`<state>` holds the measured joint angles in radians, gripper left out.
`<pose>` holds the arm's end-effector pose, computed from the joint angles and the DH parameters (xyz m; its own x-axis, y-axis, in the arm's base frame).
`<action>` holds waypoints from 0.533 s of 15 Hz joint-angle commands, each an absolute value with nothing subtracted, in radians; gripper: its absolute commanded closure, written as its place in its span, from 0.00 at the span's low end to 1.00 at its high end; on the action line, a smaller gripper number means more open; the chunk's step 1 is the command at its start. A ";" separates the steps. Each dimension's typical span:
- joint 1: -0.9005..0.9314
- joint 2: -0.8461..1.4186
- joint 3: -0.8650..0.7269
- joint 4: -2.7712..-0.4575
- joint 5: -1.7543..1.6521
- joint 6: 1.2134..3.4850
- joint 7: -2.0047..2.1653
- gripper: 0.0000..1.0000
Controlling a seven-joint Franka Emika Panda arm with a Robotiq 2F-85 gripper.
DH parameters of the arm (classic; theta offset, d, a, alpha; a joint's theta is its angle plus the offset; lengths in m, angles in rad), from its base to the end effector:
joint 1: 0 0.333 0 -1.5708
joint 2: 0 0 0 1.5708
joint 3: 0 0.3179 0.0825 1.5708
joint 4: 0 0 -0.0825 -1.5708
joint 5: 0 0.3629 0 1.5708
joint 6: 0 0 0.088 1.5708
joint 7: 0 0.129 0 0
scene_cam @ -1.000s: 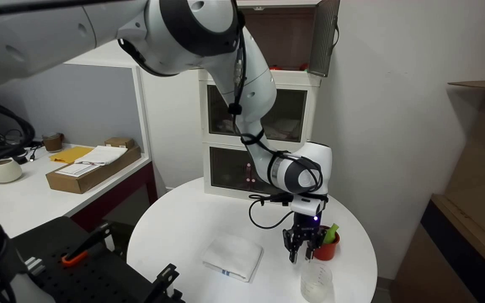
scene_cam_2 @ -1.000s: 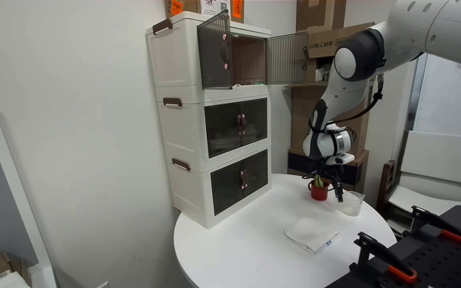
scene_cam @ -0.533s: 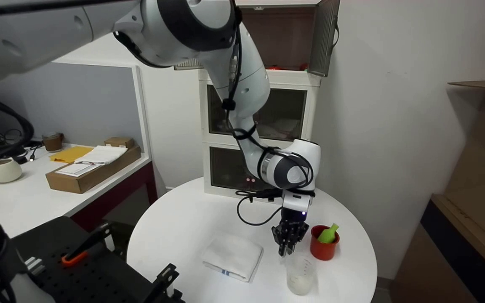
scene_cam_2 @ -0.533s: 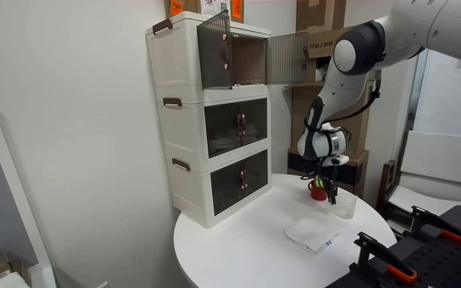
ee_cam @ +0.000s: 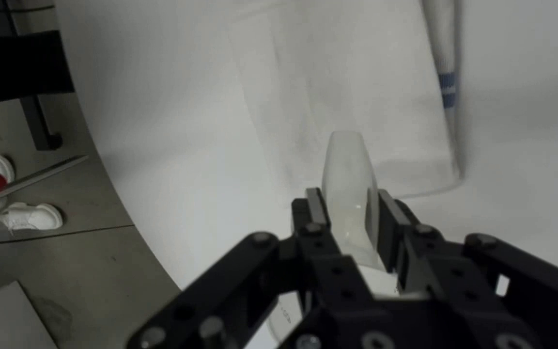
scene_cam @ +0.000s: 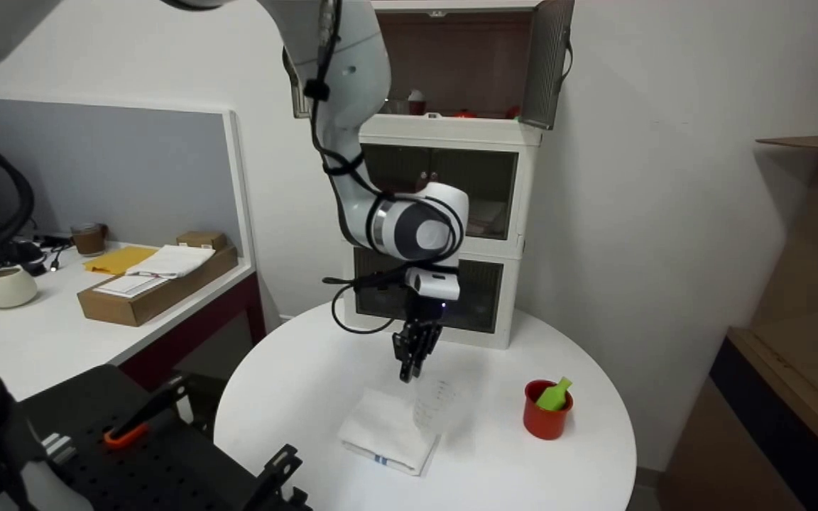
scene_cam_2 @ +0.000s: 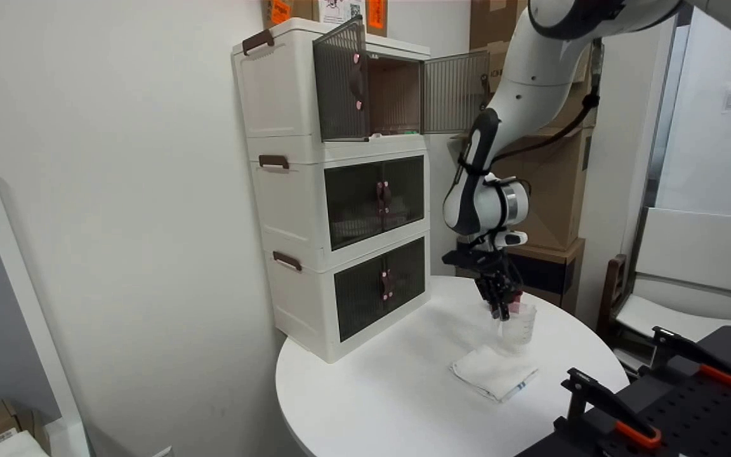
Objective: Put the jug in the topmost shelf
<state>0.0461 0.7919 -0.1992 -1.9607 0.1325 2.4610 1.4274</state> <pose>0.5423 -0.0899 0.0523 -0.0787 -0.9956 0.0502 -0.9578 0.0895 0.2733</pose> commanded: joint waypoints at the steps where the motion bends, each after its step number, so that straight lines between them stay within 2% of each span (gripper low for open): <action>1: 0.115 0.566 -0.207 -2.122 0.036 2.394 1.347 0.93; 8: 0.157 0.203 -0.132 -2.205 -0.161 2.071 1.207 0.93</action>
<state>0.1572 0.3720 -0.1700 -2.1471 -0.0970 2.1957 1.2856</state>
